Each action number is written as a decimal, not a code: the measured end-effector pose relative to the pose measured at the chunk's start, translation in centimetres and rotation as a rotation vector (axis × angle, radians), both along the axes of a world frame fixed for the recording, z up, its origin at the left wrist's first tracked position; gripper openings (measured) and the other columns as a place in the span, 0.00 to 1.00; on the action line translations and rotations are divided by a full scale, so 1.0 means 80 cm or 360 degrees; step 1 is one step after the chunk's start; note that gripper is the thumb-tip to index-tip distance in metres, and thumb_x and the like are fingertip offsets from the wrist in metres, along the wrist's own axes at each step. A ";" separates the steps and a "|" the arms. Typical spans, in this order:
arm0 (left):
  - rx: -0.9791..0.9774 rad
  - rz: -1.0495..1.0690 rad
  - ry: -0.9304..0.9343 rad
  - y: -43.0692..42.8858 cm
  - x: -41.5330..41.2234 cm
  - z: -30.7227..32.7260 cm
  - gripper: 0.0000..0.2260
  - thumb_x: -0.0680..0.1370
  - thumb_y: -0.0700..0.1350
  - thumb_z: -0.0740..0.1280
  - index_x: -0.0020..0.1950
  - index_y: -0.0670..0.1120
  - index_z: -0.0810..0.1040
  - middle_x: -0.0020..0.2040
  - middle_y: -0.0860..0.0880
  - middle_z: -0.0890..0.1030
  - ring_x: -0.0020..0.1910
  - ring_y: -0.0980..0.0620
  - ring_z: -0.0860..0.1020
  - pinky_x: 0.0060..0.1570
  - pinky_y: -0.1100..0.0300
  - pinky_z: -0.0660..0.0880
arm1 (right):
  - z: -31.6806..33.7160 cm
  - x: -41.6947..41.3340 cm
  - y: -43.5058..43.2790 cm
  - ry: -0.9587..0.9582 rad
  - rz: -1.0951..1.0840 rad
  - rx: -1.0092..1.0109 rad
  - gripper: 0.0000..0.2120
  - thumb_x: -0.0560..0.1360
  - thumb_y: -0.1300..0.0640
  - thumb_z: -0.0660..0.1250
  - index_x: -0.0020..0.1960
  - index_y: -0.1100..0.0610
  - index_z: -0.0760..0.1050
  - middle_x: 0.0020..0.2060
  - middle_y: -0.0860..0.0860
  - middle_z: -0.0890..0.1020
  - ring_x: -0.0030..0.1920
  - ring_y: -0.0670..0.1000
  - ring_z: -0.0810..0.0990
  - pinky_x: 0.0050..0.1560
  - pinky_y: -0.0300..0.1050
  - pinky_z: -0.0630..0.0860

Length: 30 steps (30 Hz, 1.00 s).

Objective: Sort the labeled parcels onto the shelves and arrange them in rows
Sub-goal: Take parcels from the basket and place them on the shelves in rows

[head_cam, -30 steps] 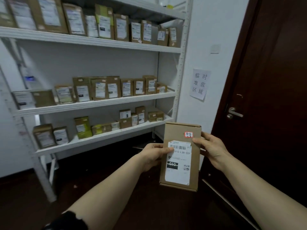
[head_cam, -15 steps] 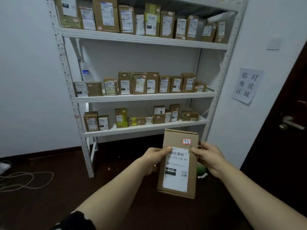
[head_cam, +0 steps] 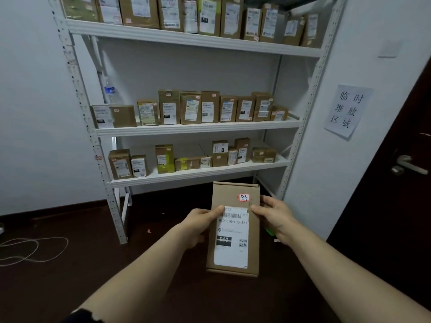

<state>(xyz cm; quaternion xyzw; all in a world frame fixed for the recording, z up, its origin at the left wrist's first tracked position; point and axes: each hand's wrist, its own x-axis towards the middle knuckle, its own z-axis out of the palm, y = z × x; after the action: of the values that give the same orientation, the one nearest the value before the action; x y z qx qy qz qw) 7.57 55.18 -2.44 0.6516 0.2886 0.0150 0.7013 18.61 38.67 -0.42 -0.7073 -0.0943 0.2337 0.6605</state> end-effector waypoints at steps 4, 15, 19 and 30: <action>-0.0010 0.0010 -0.0001 0.013 0.007 0.006 0.22 0.73 0.57 0.70 0.58 0.42 0.79 0.51 0.47 0.83 0.54 0.47 0.79 0.62 0.43 0.71 | -0.001 0.011 0.017 -0.0036 -0.0001 -0.0019 0.21 0.72 0.65 0.70 0.64 0.58 0.73 0.56 0.56 0.81 0.57 0.57 0.80 0.63 0.58 0.73; 0.0003 0.0093 0.0042 0.070 0.005 0.003 0.24 0.72 0.58 0.71 0.59 0.42 0.78 0.51 0.47 0.84 0.54 0.47 0.79 0.62 0.42 0.72 | -0.005 0.020 0.083 -0.0036 0.0116 -0.0037 0.13 0.73 0.68 0.68 0.56 0.56 0.77 0.50 0.55 0.83 0.53 0.57 0.81 0.60 0.56 0.75; 0.0011 0.0138 0.0057 0.102 -0.005 0.002 0.20 0.73 0.57 0.71 0.55 0.43 0.80 0.50 0.47 0.84 0.54 0.47 0.80 0.62 0.42 0.72 | -0.008 0.020 0.120 -0.0008 0.0193 -0.0016 0.16 0.74 0.68 0.68 0.58 0.56 0.75 0.50 0.56 0.83 0.51 0.57 0.81 0.49 0.50 0.78; 0.0024 0.0255 0.0086 0.216 -0.018 -0.016 0.15 0.75 0.54 0.70 0.54 0.44 0.79 0.49 0.47 0.84 0.50 0.49 0.80 0.60 0.48 0.73 | -0.019 0.023 0.234 0.0106 0.0451 -0.0062 0.11 0.73 0.71 0.68 0.49 0.56 0.76 0.41 0.53 0.82 0.40 0.50 0.81 0.41 0.43 0.77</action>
<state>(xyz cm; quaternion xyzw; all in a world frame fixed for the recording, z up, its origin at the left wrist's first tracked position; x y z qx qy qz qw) 6.12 72.45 -3.70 0.6319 0.3585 0.0556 0.6849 20.48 57.40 -1.95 -0.6914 -0.1665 0.3497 0.6099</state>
